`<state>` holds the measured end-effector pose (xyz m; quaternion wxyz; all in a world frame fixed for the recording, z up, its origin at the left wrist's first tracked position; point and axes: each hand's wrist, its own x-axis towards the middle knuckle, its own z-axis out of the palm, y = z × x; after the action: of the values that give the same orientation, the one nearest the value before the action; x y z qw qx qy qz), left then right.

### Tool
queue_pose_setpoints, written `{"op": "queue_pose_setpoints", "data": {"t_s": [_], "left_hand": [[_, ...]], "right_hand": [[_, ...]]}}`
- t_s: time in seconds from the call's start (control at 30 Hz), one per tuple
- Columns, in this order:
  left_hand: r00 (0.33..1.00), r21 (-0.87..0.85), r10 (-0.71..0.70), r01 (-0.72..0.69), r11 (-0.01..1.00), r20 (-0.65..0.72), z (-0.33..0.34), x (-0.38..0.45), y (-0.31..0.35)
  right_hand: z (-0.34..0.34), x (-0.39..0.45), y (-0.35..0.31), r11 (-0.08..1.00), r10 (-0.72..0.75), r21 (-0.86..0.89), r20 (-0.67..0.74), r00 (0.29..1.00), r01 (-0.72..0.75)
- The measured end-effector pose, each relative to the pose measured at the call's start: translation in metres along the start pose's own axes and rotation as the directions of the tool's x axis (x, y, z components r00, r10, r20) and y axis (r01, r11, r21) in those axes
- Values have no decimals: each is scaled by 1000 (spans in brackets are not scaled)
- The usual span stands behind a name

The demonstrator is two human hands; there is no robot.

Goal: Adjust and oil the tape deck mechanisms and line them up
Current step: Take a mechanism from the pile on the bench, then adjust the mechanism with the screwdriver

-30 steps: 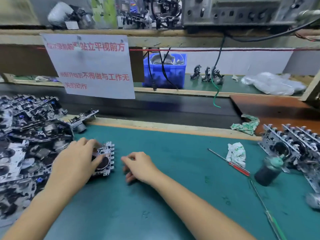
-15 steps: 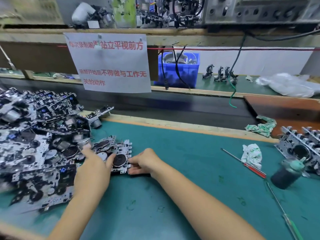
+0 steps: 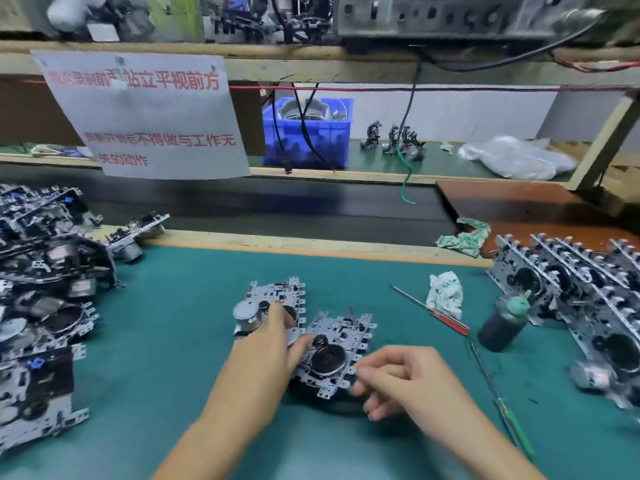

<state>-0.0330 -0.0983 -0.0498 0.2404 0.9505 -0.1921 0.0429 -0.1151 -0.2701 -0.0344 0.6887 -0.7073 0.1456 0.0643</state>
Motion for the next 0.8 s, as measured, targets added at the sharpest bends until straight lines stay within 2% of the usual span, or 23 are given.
{"op": "queue_pose_setpoints", "data": {"t_s": [0.2, 0.27, 0.3, 0.33, 0.4, 0.47, 0.5, 0.57, 0.6, 0.63, 0.7, 0.77, 0.8], "left_hand": [[958, -117, 243, -227, 967, 154, 27, 23, 24], [930, -172, 296, -262, 950, 220, 26, 37, 21], [922, -216, 298, -247, 945, 247, 25, 42, 20], [933, -259, 272, -209, 943, 238, 23, 47, 18], [988, -315, 140, -112, 942, 68, 22, 59, 13], [995, -296, -20, -11, 955, -102, 22, 77, 10], [992, -261, -81, 52, 964, -99, 24, 89, 10], [981, -226, -172, 189, 956, 93, 30, 112, 19], [952, -311, -200, 268, 912, 233, 34, 121, 24], [910, -431, -210, 360, 827, 358, 36, 126, 31], [826, -578, -212, 526, 624, 522, 39, 133, 37], [788, -627, -187, 588, 511, 587, 41, 137, 38], [782, -639, -177, 597, 485, 597, 41, 138, 37]], "right_hand": [[-38, -30, 27, 982, 94, -157, -55, 994, -101], [-46, -30, 35, 971, 9, -231, -215, 977, -59], [-50, -29, 39, 949, -87, -316, -330, 940, -23], [-54, -26, 41, 916, -194, -402, -426, 884, 7], [-61, -17, 41, 885, -312, -463, -504, 805, 53], [-63, -5, 39, 880, -295, -473, -473, 830, 44], [-62, 2, 38, 867, -260, -499, -434, 863, 10], [-59, 13, 38, 807, -210, -589, -350, 913, -40], [-58, 17, 38, 786, -199, -617, -322, 925, -46], [-57, 19, 39, 785, -194, -618, -306, 932, -40], [-56, 20, 41, 859, -151, -512, -279, 948, -14], [-57, 21, 45, 954, -69, -300, -236, 969, -5], [-58, 21, 45, 981, -28, -194, -217, 976, -15]]}}
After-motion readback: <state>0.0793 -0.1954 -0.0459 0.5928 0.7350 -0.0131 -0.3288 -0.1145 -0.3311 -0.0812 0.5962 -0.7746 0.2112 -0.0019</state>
